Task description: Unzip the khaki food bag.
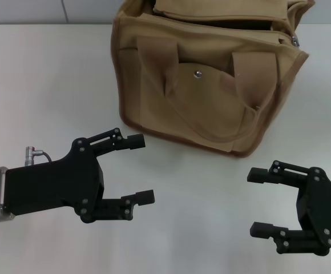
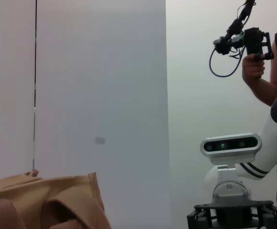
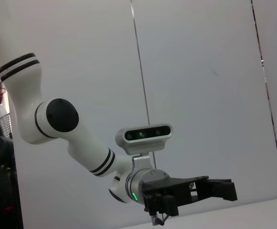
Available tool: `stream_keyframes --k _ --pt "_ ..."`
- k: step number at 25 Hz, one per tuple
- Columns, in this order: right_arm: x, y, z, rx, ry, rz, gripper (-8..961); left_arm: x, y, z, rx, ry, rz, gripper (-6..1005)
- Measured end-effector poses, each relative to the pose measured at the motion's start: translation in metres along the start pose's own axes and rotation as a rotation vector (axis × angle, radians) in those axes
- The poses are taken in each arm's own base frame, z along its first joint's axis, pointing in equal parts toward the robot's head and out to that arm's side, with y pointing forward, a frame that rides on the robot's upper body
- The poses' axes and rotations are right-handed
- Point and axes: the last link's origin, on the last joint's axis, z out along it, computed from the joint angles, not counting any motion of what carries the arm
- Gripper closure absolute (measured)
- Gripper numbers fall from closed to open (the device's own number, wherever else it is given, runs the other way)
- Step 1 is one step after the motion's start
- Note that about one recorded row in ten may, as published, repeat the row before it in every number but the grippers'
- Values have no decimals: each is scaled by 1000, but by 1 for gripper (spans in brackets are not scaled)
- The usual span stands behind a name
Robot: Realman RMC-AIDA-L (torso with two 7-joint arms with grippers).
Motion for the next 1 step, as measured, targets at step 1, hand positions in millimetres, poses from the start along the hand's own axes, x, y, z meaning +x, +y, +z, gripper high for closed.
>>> stream_keyframes --k 1 --pt "0 0 0 0 0 0 170 0 0 0 1 -1 0 142"
